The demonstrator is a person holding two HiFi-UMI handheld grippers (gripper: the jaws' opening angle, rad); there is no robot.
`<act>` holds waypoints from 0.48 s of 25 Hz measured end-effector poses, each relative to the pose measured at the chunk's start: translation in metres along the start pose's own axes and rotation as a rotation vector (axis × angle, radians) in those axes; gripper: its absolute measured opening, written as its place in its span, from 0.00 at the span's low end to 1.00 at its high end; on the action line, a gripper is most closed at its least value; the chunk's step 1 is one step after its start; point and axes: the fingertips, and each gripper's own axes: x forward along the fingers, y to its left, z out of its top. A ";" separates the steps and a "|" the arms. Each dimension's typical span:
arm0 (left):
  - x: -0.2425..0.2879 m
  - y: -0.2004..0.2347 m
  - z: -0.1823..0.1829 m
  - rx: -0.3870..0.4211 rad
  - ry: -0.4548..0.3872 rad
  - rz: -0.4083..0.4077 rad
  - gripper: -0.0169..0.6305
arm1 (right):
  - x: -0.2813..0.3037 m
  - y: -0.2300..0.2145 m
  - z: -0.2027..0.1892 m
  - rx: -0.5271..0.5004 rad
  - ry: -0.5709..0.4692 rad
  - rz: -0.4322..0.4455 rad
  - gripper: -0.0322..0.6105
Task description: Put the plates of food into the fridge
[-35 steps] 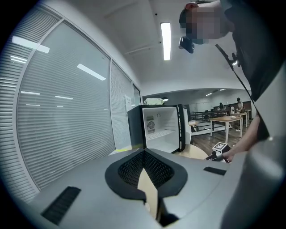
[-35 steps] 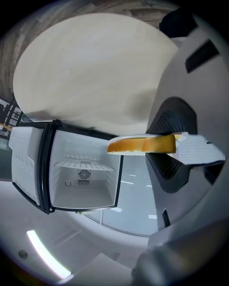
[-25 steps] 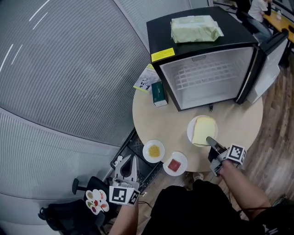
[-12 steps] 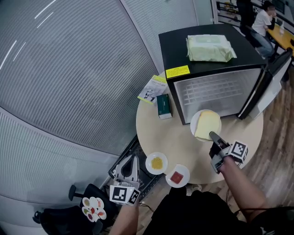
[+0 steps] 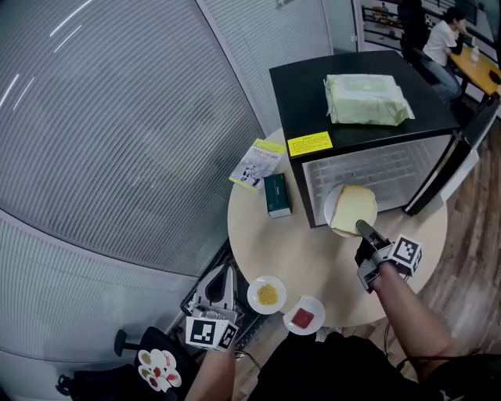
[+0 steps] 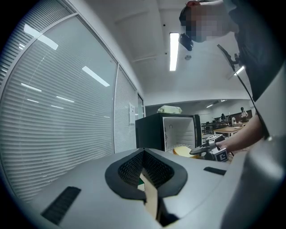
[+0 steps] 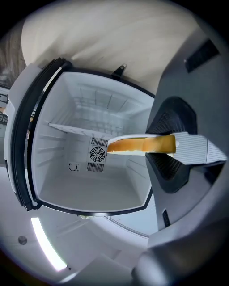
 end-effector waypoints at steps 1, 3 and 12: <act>0.003 0.003 -0.002 -0.006 0.002 -0.001 0.03 | 0.004 0.001 0.002 0.000 -0.003 -0.007 0.23; 0.009 0.008 -0.004 -0.017 0.005 -0.005 0.03 | 0.012 0.002 0.005 0.005 -0.010 -0.015 0.23; 0.021 0.032 -0.022 -0.065 0.030 0.012 0.03 | 0.043 -0.002 0.021 0.049 -0.042 -0.064 0.23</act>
